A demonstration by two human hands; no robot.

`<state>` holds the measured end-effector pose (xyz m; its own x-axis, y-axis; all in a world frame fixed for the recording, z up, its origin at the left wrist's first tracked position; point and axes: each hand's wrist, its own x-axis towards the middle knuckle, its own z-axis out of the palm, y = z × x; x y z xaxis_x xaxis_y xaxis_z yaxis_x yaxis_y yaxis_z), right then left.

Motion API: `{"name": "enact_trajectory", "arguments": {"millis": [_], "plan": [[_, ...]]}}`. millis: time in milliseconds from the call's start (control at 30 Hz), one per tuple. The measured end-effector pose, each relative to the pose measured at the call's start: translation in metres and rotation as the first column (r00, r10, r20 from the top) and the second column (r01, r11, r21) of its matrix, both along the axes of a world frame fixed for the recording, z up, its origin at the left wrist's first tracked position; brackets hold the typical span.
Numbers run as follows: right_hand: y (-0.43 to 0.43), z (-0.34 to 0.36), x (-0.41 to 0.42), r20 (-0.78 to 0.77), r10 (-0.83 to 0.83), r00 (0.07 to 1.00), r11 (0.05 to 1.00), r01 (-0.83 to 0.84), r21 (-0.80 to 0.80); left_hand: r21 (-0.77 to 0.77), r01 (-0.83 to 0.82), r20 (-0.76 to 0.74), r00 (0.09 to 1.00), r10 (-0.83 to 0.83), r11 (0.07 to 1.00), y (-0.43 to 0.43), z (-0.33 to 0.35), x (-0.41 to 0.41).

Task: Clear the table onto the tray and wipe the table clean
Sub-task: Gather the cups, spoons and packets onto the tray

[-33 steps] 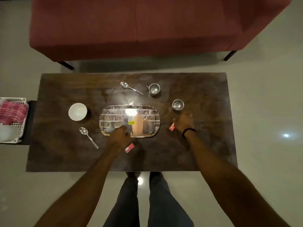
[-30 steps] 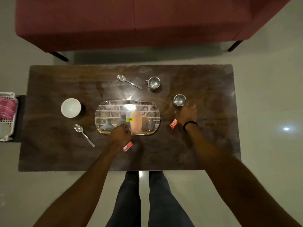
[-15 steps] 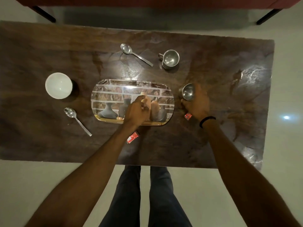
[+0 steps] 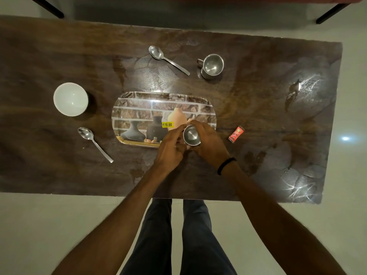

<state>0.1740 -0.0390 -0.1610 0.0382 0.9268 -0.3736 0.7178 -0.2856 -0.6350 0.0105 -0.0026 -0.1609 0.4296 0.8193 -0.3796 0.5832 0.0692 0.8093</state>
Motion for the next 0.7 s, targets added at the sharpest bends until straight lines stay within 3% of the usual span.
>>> {"name": "enact_trajectory", "arguments": {"millis": [700], "plan": [[-0.005,0.001,0.001,0.070,0.065,0.995,0.997,-0.062,-0.043,0.037,-0.033,-0.001,0.999,0.033,0.999,-0.009,-0.005,-0.003]]}}
